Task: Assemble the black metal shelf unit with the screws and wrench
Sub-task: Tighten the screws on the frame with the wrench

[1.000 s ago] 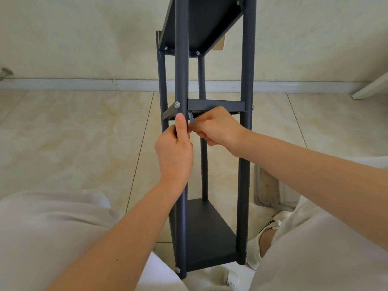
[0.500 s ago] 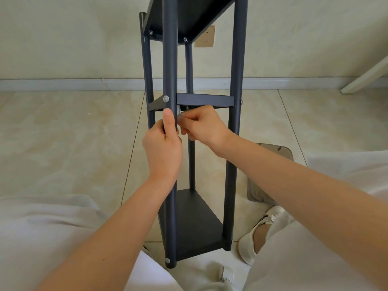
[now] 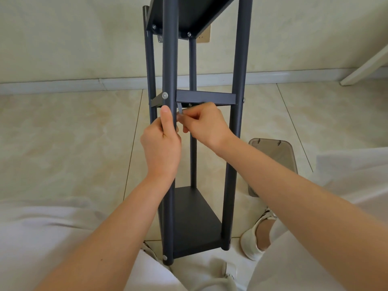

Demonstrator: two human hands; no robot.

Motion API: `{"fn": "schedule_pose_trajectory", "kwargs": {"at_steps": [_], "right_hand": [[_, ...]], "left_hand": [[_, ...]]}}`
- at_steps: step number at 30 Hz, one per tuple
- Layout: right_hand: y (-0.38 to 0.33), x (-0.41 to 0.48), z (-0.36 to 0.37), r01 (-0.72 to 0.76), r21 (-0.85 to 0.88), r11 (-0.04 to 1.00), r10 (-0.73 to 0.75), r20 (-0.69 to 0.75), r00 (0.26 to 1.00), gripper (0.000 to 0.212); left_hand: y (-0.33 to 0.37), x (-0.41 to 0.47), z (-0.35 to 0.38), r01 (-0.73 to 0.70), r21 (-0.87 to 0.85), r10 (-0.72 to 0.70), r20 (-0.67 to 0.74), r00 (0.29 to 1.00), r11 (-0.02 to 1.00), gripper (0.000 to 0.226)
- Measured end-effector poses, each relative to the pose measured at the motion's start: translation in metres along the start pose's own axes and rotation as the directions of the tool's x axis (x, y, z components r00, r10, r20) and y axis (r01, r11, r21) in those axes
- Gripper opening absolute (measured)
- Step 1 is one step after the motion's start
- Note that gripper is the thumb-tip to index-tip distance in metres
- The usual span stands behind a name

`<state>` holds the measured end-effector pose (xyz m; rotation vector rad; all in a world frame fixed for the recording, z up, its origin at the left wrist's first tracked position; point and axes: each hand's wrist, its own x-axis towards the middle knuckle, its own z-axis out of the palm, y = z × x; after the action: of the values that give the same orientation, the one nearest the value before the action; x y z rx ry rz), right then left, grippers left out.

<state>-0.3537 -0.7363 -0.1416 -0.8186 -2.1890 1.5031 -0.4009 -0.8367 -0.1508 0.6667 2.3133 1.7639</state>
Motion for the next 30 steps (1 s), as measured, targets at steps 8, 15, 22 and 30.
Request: {"fn": "schedule_pose_trajectory", "kwargs": {"at_steps": [8, 15, 22, 30], "right_hand": [[0.014, 0.009, 0.029, 0.166, 0.009, 0.986, -0.162, -0.188, 0.969, 0.031], [0.013, 0.014, 0.047, 0.197, 0.156, 0.968, -0.155, -0.244, 0.957, 0.036], [0.018, 0.004, 0.038, 0.112, 0.118, 0.987, -0.099, -0.114, 0.989, 0.057], [0.01, -0.007, 0.026, -0.018, 0.172, 0.985, 0.04, -0.124, 0.992, 0.042]], "left_hand": [[-0.008, 0.005, -0.002, 0.034, -0.019, -0.034, -0.021, 0.999, 0.999, 0.066], [-0.016, 0.007, -0.004, 0.026, -0.032, -0.027, -0.036, 0.999, 0.999, 0.069], [-0.014, 0.004, -0.005, 0.021, -0.035, -0.022, -0.005, 1.0, 0.999, 0.067], [-0.01, 0.002, -0.004, 0.009, -0.052, -0.006, 0.049, 0.999, 0.999, 0.065]]}}
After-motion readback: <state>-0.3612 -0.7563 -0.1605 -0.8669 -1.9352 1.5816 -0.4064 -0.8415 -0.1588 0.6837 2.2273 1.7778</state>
